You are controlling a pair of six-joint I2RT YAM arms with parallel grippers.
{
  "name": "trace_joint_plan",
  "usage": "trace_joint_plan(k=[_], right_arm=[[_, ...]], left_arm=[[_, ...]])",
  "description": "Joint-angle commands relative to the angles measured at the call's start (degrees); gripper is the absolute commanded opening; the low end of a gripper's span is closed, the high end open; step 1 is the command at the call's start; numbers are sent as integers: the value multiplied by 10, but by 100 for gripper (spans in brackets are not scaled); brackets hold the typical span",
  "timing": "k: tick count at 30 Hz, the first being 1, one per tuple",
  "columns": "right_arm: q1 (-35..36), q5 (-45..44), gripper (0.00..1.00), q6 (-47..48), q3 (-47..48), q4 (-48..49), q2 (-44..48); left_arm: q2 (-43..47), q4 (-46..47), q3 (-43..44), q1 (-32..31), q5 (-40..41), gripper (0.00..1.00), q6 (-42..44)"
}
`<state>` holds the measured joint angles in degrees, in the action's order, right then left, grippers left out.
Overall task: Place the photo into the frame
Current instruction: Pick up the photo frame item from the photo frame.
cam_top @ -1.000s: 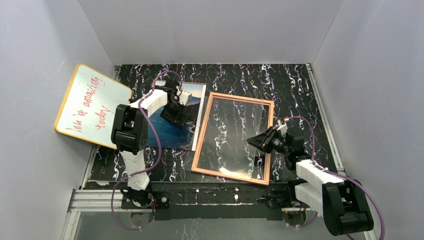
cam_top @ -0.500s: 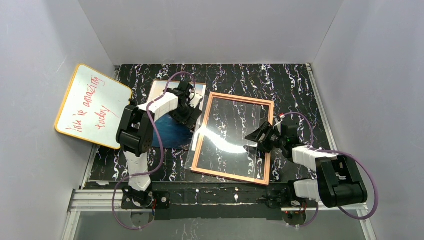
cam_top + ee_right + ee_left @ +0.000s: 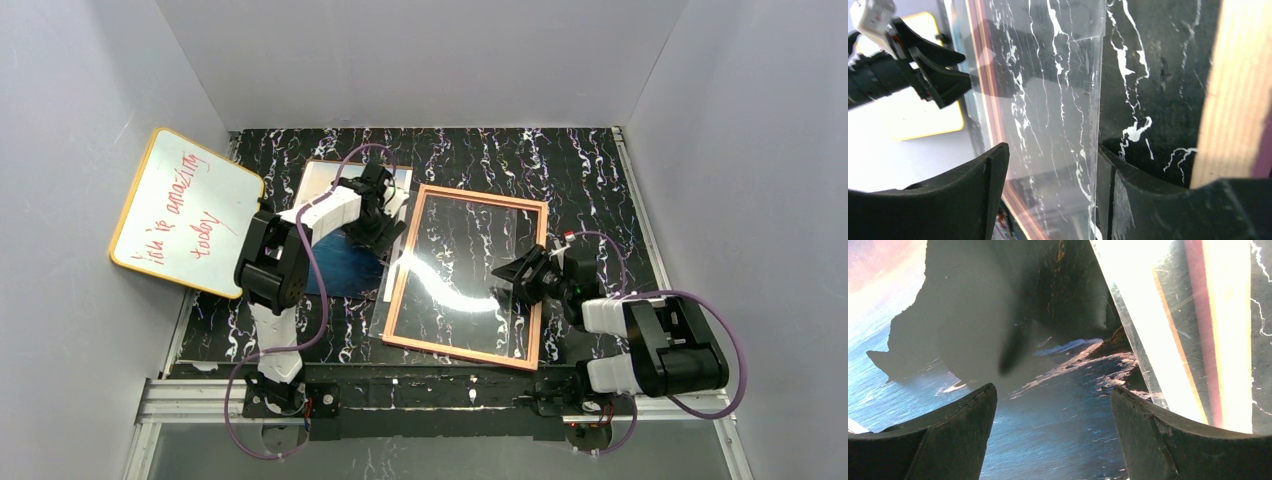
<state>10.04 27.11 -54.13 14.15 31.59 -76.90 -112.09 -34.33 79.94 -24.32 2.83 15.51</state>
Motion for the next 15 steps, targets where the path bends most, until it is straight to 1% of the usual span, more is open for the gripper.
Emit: trace_joint_plan(k=[1,3,4,5,6,7,8,9,10,12,15], right_arm=[[-3,-6,67,-92,-61,163,-43],[-4,21,62,-133,-75,269,-78],[-4,42,61,-155,-75,338,-108],[-4,62,60,-172,-75,372,-125],[-4,80,58,-196,-77,429,-150],[-4,93,57,-218,-82,492,-177],[-4,103,56,-245,-88,592,-215],[-4,111,54,-272,-93,668,-236],[-3,114,53,-296,-93,720,-277],[3,128,54,-307,-81,729,-301],[18,110,58,-286,-80,727,-301]], left_arm=[[-15,1,-10,-12,31,81,7],[-17,1,-9,-15,32,81,7],[-17,1,-9,-17,30,81,7],[-18,1,-8,-18,29,81,8],[-18,1,-7,-19,29,81,9],[-19,1,-7,-21,29,81,10],[-21,1,-7,-22,29,81,12],[-22,1,-5,-23,29,81,13],[-24,1,-5,-24,30,81,14],[-28,1,-6,-25,29,81,15],[-29,2,-10,-27,31,80,19]])
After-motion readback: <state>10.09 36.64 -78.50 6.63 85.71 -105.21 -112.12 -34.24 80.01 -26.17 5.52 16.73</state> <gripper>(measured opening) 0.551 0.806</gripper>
